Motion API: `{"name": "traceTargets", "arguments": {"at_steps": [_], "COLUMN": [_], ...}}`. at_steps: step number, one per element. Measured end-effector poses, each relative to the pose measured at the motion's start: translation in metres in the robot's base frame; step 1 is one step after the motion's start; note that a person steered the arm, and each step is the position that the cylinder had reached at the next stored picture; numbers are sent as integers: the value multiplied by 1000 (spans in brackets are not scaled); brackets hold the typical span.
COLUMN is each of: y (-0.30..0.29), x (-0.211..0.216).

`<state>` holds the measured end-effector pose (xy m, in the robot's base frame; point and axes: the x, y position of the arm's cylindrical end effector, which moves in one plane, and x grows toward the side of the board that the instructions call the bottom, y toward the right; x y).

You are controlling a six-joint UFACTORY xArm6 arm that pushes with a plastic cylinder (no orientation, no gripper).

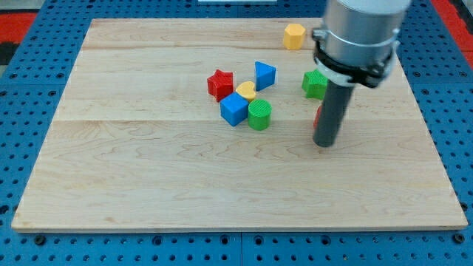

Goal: Push the red circle slightly left

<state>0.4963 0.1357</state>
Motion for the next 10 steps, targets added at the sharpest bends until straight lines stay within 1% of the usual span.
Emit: {"name": "traceTargets", "arguments": {"at_steps": [1,2,4,5,6,7,8,10], "y": [60,100,53,53,52,57,54,-6], "x": [12,-6,-15,-53,-66,-66,-48,-46]}}
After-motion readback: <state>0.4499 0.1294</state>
